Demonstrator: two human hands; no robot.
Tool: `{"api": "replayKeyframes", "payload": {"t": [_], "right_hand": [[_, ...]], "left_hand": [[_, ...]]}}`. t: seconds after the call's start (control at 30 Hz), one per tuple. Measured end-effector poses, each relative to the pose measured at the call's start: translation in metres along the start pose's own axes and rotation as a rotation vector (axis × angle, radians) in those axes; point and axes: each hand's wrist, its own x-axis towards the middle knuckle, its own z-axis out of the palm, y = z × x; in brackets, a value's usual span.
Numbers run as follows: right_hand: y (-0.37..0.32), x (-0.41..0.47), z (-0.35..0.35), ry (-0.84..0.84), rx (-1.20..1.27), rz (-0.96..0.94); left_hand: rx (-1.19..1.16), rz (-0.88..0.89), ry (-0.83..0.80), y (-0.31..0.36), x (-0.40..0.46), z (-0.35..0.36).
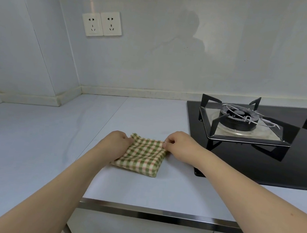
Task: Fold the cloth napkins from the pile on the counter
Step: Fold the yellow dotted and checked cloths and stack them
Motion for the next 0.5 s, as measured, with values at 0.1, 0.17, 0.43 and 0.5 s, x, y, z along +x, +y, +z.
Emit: {"api": "replayKeyframes", "payload": {"t": [0.1,0.17,0.43,0.5], "right_hand": [[0.001,0.001,0.001,0.003,-0.011,-0.002],[0.001,0.001,0.001,0.001,-0.017,0.004],[-0.004,-0.002,0.001,-0.01,-0.211,-0.024],[-0.006,-0.001,0.002,-0.031,-0.254,-0.004]], "left_hand": [[0.024,0.02,0.04,0.002,-0.003,0.002],[0.129,0.052,0.104,0.001,-0.007,0.007],[0.525,0.242,0.444,0.007,-0.034,0.013],[0.452,0.315,0.47,0.013,-0.06,0.017]]}}
